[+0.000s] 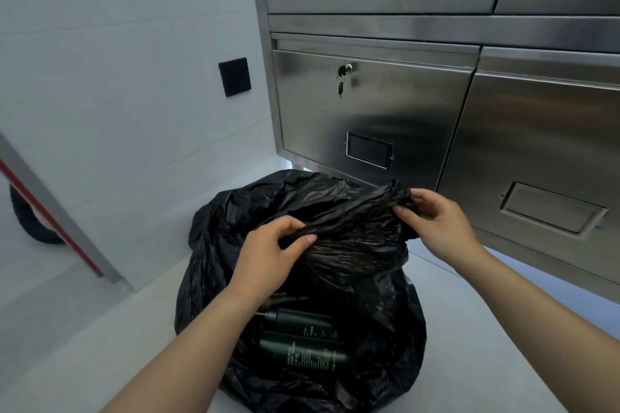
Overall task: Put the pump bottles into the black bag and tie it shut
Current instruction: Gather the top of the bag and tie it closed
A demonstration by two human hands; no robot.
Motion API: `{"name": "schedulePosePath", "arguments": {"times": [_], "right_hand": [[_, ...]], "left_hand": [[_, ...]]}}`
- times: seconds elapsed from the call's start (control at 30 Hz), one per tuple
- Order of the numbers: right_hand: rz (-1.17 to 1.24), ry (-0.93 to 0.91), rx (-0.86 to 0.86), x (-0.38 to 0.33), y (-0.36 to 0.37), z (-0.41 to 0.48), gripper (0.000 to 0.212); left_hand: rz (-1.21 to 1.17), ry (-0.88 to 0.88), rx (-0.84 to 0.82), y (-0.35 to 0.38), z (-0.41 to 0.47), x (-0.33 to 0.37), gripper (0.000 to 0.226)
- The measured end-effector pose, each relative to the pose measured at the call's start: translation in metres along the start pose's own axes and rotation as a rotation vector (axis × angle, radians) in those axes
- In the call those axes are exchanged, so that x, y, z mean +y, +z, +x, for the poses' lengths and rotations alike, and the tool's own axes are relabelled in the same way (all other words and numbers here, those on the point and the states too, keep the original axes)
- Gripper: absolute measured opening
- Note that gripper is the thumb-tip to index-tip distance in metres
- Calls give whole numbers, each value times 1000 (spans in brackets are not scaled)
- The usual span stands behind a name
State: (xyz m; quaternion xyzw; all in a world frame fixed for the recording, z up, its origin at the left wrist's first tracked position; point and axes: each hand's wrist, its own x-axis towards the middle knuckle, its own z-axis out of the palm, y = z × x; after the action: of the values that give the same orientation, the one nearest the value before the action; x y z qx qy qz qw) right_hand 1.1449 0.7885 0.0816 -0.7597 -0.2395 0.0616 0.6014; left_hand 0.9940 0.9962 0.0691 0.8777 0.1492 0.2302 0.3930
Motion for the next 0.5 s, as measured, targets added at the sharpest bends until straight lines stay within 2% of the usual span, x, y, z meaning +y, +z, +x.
{"name": "schedulePosePath", "arguments": {"times": [0.07,0.13,0.2,0.3,0.4,0.5], "right_hand": [[-192,-80,34,-5,-3,0,47],[-274,-268,-22,-21,1,-3,72],[-329,-416,-127,-35,15,-8,87],[-416,-431,-288,-37,44,-17,104],[-368,-345,-387,-21,70,-25,104],[-232,-277,-384,-4,88,-31,78]], "left_hand": [[-138,-62,7,-5,5,3,4],[-259,-111,49,-9,9,6,3],[-333,-138,88,-11,12,11,2],[-355,-116,104,-11,12,18,12],[-409,-112,61,-10,8,26,15],[-494,-154,-15,-12,1,26,13]]}}
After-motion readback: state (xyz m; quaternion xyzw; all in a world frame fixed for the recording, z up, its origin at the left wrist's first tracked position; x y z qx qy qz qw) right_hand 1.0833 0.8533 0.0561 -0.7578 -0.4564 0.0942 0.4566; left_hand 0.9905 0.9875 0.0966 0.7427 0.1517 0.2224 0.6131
